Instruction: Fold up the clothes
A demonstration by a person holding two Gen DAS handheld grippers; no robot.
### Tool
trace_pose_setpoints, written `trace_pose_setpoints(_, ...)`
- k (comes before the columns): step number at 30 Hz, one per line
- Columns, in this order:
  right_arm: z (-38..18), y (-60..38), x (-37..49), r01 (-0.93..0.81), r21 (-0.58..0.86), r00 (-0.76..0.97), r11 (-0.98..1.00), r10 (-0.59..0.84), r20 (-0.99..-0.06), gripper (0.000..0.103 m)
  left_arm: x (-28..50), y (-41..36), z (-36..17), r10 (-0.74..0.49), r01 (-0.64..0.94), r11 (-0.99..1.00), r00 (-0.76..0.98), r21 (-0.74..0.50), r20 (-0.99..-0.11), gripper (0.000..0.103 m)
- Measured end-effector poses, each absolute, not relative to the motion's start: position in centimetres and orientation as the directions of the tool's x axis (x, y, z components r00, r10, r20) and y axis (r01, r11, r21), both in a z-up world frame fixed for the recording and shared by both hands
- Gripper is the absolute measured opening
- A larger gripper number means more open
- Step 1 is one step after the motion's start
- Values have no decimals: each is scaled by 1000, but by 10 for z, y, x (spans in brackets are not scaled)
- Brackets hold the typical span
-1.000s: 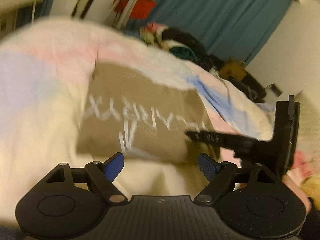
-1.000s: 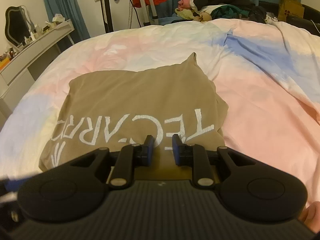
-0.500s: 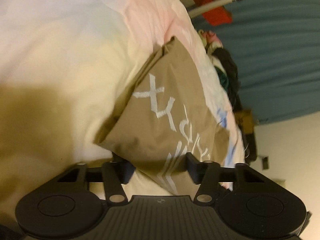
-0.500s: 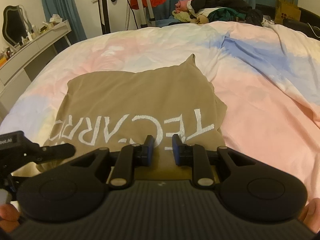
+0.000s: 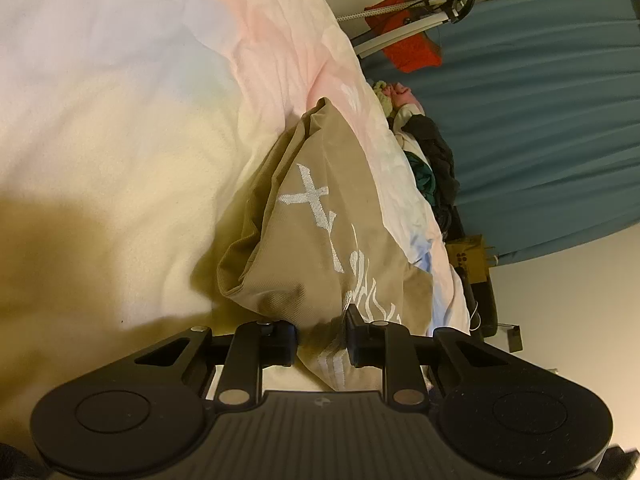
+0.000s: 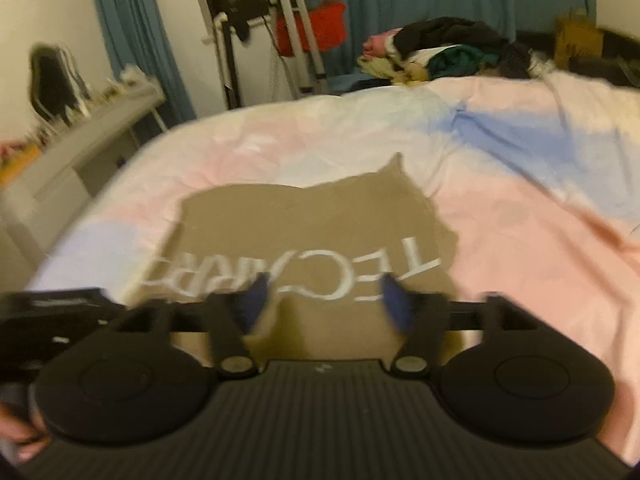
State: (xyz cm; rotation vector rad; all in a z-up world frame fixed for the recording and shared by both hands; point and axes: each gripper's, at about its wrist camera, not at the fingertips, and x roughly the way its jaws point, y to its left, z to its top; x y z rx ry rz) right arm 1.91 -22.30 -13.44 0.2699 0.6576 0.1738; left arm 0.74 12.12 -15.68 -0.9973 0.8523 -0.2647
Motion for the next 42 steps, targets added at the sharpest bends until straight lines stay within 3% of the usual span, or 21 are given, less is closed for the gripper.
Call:
trace_pose_setpoints(6,-160,-252,20,-55,760,645,648,604,-469,85,7,121,-156,-557,-168,546,659,-821,-505,24)
trace_pose_setpoints(9,-186,-261,28,54,863,595,502,678,-431,86,7,122,-158,-561,-176,535,657,-826,-503,25)
trace_pose_setpoints(15,-221,-277,31,252,903,643,349,637,-426,83,10,123,-160,-566,-190,520,653,-833,-503,25)
trace_pose_setpoints(22,-235,-306,15,405,879,768,253,428,-477,56,13,122,-163,-572,-206,505,647,-838,-504,28)
trace_pose_setpoints(24,-234,-304,17,412,867,769,279,403,-496,36,14,120,-163,-573,-211,504,644,-838,-507,32)
trace_pose_setpoints(26,-230,-298,19,399,856,768,330,390,-508,30,14,120,-164,-579,-218,500,635,-838,-511,48)
trace_pose_setpoints(27,-225,-295,18,381,849,772,366,380,-510,27,15,120,-165,-591,-220,493,626,-842,-510,51)
trace_pose_setpoints(34,-200,-297,12,266,859,815,437,373,-443,20,26,92,-181,-761,-177,411,474,-895,-443,54)
trace_pose_setpoints(42,-193,-306,15,232,873,834,430,374,-405,19,31,109,-187,-673,-250,350,604,-903,-428,53)
